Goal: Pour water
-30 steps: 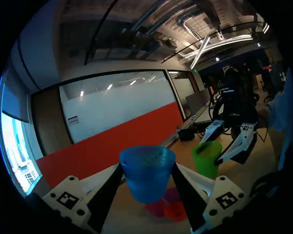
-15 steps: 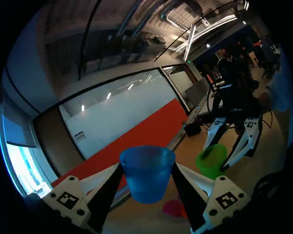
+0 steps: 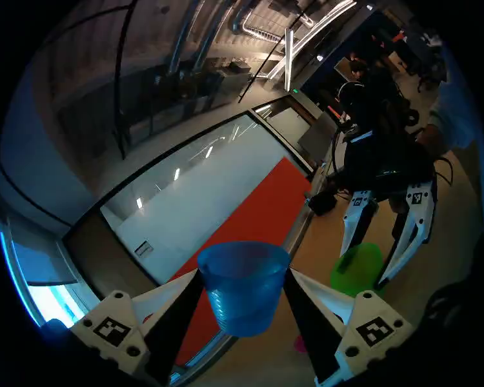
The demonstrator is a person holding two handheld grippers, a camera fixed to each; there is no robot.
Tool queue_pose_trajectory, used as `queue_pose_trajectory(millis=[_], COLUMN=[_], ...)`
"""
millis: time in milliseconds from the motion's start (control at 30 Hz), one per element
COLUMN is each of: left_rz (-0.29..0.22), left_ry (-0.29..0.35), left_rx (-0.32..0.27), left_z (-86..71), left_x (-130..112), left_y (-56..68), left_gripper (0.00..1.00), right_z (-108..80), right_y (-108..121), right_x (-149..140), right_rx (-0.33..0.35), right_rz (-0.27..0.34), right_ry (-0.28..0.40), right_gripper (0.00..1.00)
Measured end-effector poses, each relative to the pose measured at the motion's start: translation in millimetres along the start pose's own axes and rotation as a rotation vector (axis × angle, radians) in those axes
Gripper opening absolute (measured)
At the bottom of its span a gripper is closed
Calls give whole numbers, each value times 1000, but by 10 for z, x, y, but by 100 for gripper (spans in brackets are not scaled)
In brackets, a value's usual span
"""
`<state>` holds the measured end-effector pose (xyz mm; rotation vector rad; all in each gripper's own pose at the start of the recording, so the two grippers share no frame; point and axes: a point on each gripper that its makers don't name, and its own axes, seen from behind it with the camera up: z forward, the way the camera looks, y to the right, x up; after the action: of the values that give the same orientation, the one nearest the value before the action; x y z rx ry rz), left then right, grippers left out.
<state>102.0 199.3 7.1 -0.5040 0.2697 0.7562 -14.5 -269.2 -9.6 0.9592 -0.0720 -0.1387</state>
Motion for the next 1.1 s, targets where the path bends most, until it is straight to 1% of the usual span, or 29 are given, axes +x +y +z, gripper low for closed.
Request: queue_pose_trajectory(millis=[267,1100], left_rz=[69,250], left_ry=[4,7], left_rx=[5,15], left_z=[28,155], left_x=[85,209], left_y=[-11,-39], left_gripper=[85,85], right_z=[44,126], right_y=[-48,-96], right_x=[-17,-38], right_rx=[15,46], right_rz=[2,7], right_ry=[-2,1], right_gripper=[91,91])
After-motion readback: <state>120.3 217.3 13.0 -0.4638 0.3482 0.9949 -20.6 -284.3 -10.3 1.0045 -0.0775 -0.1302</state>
